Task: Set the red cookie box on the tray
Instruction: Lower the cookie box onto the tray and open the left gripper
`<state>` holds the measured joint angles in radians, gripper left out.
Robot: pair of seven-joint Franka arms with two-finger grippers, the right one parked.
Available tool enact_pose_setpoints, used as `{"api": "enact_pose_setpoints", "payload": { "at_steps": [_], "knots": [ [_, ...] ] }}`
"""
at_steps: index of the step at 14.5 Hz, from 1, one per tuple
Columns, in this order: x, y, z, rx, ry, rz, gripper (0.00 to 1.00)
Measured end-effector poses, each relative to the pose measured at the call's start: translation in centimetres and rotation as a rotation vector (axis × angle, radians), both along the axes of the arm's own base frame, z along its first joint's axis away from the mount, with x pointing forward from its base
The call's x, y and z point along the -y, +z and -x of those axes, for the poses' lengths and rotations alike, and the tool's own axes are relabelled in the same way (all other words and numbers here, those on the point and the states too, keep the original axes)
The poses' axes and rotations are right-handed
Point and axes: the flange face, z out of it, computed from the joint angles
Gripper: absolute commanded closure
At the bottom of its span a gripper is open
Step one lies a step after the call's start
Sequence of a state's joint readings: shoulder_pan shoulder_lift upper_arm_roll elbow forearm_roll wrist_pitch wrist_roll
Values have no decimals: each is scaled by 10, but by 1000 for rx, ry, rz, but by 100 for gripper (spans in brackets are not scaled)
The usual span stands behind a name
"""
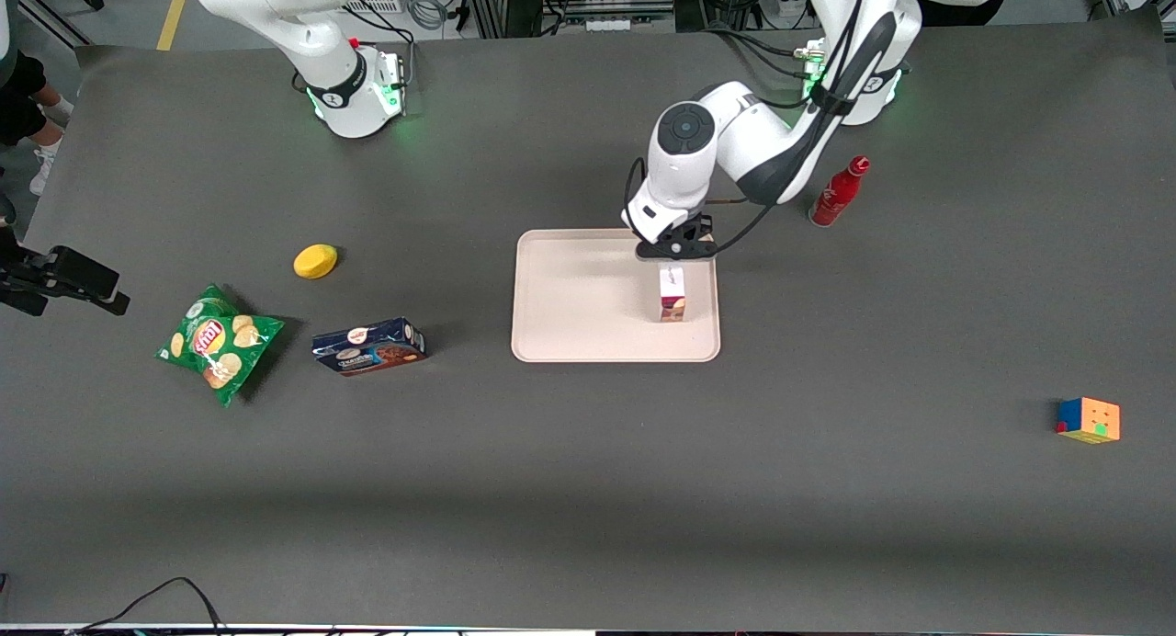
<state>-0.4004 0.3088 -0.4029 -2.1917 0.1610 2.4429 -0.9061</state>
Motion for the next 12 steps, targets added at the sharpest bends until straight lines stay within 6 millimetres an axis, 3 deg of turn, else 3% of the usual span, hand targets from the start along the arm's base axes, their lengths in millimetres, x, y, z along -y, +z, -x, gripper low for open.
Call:
{"api": "enact_pose_setpoints", "payload": {
  "at_steps": [8,9,12],
  "knots": [
    [-16,-27,-14,20,6,5,84],
    [-16,-27,-15,23,7,7,78],
    [-15,-28,-17,34,18,24,28]
  ]
}}
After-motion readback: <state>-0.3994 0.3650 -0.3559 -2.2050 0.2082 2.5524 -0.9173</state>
